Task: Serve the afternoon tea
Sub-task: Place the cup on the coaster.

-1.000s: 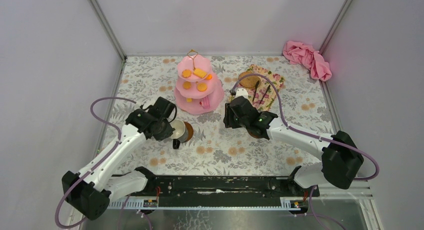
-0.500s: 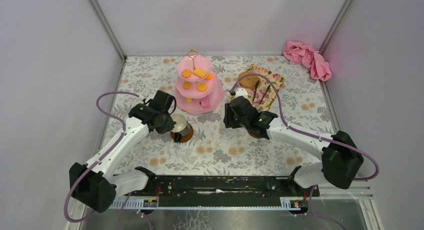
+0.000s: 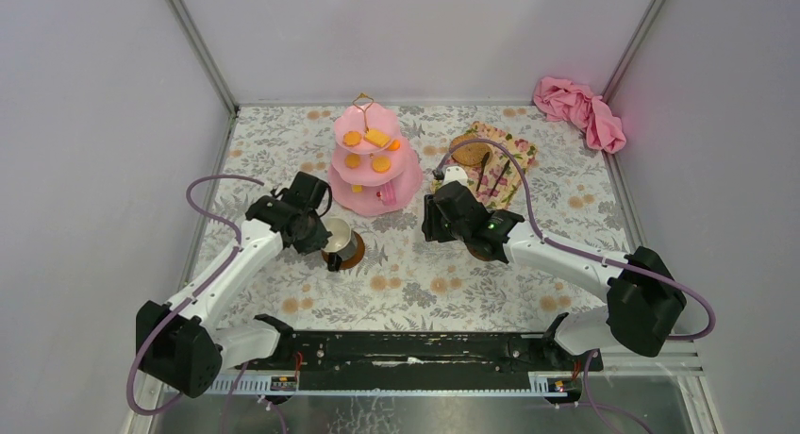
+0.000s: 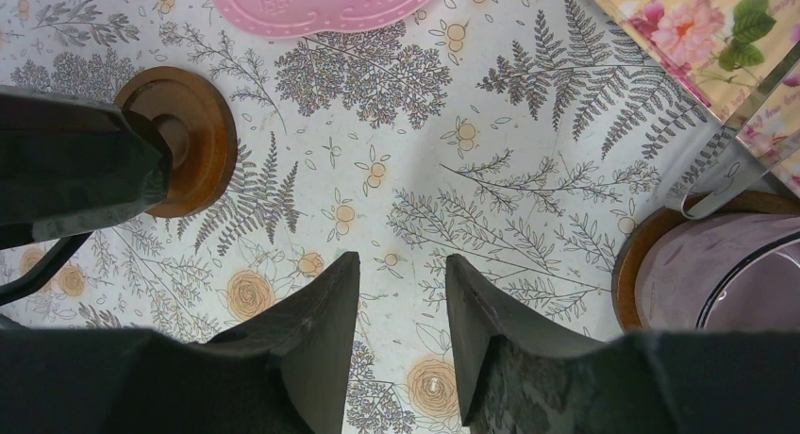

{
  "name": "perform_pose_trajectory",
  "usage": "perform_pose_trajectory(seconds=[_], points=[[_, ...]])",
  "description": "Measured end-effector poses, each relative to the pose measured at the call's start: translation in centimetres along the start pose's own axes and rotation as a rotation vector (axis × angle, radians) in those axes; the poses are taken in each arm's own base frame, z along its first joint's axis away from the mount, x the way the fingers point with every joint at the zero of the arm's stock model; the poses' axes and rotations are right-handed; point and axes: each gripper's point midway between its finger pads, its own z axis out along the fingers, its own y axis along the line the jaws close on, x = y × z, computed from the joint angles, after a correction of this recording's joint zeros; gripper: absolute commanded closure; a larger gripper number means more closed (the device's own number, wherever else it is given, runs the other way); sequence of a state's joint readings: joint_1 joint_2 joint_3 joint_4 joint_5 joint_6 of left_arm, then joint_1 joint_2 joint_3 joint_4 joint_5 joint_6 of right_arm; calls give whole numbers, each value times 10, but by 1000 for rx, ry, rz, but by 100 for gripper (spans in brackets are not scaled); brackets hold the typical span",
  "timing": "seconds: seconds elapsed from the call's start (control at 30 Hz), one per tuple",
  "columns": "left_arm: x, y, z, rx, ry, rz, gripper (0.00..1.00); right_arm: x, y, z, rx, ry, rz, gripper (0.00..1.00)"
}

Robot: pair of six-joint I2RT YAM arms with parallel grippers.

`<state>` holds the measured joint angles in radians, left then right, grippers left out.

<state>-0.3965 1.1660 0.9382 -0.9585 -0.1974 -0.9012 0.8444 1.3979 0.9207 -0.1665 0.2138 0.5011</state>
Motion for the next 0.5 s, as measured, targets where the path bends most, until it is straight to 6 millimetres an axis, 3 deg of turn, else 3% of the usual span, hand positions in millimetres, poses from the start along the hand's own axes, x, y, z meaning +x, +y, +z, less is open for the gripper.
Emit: perform_pose_trajectory(seconds=[0.5], points=[[-4, 3, 9, -19, 7, 1, 100, 2, 4, -1, -20, 12, 1, 54]])
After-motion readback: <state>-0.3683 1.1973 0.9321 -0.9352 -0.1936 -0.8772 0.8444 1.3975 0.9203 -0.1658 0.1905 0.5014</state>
